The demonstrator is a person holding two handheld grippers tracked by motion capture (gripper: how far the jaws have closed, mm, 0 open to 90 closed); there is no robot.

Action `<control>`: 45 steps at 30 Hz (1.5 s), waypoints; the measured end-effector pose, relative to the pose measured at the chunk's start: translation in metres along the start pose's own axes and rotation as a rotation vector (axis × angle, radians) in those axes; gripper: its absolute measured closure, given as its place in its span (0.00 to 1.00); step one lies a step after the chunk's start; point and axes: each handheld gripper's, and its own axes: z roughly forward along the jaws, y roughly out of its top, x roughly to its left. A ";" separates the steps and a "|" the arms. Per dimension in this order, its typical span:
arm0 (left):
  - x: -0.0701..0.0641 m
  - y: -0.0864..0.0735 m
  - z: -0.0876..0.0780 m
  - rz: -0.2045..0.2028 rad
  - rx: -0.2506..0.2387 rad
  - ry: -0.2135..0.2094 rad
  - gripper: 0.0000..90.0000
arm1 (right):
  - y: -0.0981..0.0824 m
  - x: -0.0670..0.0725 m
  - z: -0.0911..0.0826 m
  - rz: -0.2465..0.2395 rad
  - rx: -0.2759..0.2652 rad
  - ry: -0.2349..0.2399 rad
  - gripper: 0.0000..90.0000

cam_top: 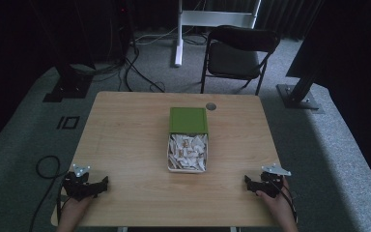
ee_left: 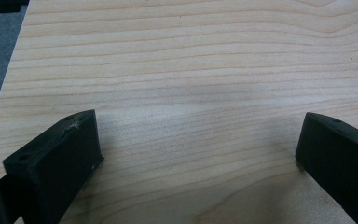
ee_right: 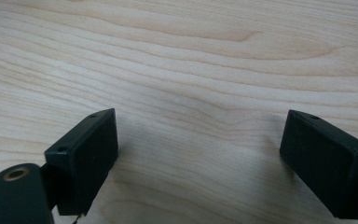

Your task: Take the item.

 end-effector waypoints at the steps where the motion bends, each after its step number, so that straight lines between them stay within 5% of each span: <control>1: 0.000 0.000 0.000 0.000 0.000 0.000 0.01 | 0.000 0.000 0.000 0.000 0.000 0.000 0.12; 32: 0.000 0.000 0.000 -0.001 0.000 0.000 0.01 | 0.002 0.002 0.002 -0.022 0.001 0.020 0.12; 45: 0.000 0.000 0.000 0.000 0.000 0.000 0.01 | 0.027 0.011 -0.003 -0.064 -0.027 0.038 0.13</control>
